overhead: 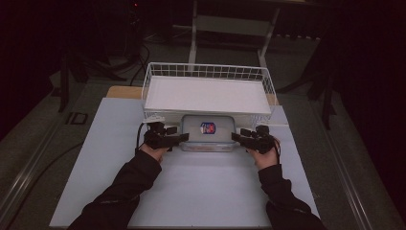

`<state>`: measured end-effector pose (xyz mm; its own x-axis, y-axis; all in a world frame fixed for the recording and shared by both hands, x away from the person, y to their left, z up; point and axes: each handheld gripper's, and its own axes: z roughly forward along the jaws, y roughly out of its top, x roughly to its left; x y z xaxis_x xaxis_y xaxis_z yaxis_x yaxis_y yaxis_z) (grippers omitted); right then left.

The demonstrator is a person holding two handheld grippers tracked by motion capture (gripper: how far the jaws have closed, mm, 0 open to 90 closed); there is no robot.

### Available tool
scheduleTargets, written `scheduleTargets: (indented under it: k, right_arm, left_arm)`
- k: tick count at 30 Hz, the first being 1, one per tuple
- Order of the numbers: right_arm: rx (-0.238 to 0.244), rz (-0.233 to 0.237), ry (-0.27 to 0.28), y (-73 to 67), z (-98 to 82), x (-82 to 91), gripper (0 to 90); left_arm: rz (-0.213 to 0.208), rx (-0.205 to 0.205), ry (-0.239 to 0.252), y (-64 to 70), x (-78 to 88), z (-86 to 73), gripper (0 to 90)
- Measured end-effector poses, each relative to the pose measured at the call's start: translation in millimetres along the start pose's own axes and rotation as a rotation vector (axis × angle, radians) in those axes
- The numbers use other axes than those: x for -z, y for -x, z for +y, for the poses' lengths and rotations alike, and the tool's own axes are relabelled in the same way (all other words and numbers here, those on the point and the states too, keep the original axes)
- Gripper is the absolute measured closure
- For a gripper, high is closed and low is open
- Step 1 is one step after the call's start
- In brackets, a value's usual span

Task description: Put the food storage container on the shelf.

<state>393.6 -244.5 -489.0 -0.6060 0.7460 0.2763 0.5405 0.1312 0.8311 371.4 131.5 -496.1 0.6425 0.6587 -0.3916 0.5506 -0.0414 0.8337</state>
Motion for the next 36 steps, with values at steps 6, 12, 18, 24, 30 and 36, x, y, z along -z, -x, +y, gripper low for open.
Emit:
scheduleTargets:
  k: [6, 12, 18, 24, 30, 36]
  right_arm:
    - [0.054, 0.023, 0.011, -17.6, -3.5, 17.2, 46.3]
    - [0.079, 0.095, 0.019, -43.1, -6.7, 23.6, 50.5]
    - [0.124, 0.150, -0.001, -66.0, -8.1, 17.7, 71.5]
    - [0.139, 0.173, -0.066, -78.9, -13.4, 0.6, 89.9]
    - [0.139, 0.172, -0.114, -83.7, -19.2, -22.6, 89.9]
    - [0.152, 0.137, -0.136, -84.7, -18.5, -40.2, 89.9]
  left_arm:
    - [-0.022, -0.050, -0.008, 20.1, 16.2, -4.4, 12.5]
    - [-0.052, -0.067, -0.034, 40.7, 31.2, -9.9, 0.0]
    - [-0.066, -0.083, -0.053, 58.7, 46.6, -23.5, 0.0]
    - [-0.063, -0.092, -0.020, 67.5, 61.1, -40.5, 0.0]
    - [-0.035, -0.141, 0.016, 73.5, 66.8, -45.4, 0.0]
    - [-0.023, -0.141, 0.014, 70.4, 64.0, -48.3, 0.0]
